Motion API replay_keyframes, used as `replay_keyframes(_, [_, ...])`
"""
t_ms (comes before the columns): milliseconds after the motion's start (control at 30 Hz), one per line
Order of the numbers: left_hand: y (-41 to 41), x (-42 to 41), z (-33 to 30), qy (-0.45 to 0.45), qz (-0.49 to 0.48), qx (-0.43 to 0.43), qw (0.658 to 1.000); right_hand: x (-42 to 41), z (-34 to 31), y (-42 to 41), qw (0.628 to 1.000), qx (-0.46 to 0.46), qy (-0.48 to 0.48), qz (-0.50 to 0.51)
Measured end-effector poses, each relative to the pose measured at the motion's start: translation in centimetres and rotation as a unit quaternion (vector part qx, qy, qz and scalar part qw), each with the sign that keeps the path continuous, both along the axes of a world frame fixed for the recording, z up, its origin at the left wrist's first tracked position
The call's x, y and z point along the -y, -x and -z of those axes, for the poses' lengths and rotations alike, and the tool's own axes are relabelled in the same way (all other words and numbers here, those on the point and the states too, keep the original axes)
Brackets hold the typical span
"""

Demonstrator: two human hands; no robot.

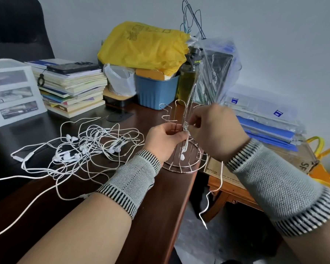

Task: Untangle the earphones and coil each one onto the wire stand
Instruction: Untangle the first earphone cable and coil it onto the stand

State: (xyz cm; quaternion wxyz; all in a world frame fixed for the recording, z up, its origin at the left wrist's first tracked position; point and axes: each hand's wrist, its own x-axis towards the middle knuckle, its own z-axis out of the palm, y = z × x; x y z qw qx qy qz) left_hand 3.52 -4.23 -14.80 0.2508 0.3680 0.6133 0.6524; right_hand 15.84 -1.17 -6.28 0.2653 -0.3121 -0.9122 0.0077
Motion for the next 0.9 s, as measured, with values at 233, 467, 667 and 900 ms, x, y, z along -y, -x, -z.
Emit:
replay_keyframes(233, [0.0,0.2,-0.1,-0.020,0.019,0.029,0.999,0.7,3.3,0.2,0.993,-0.110,-0.026,-0.016])
replay_keyframes(467, [-0.2,0.1,0.1,-0.033,0.036,0.025,0.998,-0.2,6.6,-0.1,0.985,-0.167,0.038,0.003])
replay_keyframes(667, [0.3,0.1,0.5,-0.026,0.055,0.013,0.998,-0.4,7.1,-0.2,0.986,-0.158,-0.047,-0.031])
replay_keyframes(900, [0.0,0.7,-0.2,-0.021,0.067,0.024,0.997,-1.3,7.6,-1.0,0.991,-0.092,-0.094,-0.021])
